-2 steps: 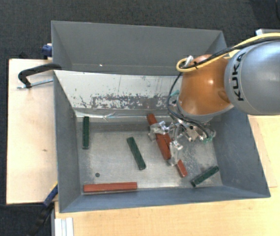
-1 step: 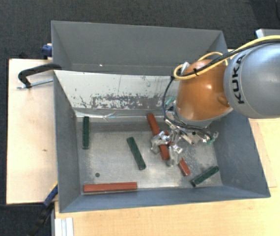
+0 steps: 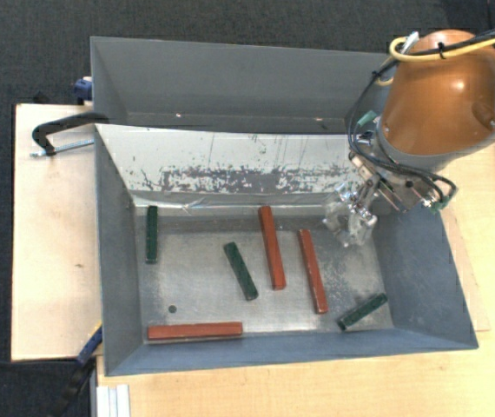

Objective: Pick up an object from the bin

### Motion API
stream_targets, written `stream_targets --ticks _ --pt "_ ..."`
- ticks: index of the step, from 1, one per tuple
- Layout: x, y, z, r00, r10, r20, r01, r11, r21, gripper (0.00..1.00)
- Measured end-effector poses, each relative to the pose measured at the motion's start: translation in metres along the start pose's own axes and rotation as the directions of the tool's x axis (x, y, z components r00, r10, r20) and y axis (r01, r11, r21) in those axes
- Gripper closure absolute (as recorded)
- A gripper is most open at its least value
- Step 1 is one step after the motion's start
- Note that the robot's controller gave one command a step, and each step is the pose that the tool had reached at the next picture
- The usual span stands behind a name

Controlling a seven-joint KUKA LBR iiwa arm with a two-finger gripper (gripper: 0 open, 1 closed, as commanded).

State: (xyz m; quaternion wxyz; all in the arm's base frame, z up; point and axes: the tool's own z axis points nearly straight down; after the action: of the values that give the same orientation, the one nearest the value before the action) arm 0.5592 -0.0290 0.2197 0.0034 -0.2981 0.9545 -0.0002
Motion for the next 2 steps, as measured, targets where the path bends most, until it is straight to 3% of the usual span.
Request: stream_targets --ticks 1,2 --pt "0.000 0.000 0.000 1.000 0.000 -0.001 0.000 1.000 -0.001 1.00" --pt "0.002 0.055 0.127 1.000 0.003 -0.011 -0.003 1.000 -0.008 0.00"
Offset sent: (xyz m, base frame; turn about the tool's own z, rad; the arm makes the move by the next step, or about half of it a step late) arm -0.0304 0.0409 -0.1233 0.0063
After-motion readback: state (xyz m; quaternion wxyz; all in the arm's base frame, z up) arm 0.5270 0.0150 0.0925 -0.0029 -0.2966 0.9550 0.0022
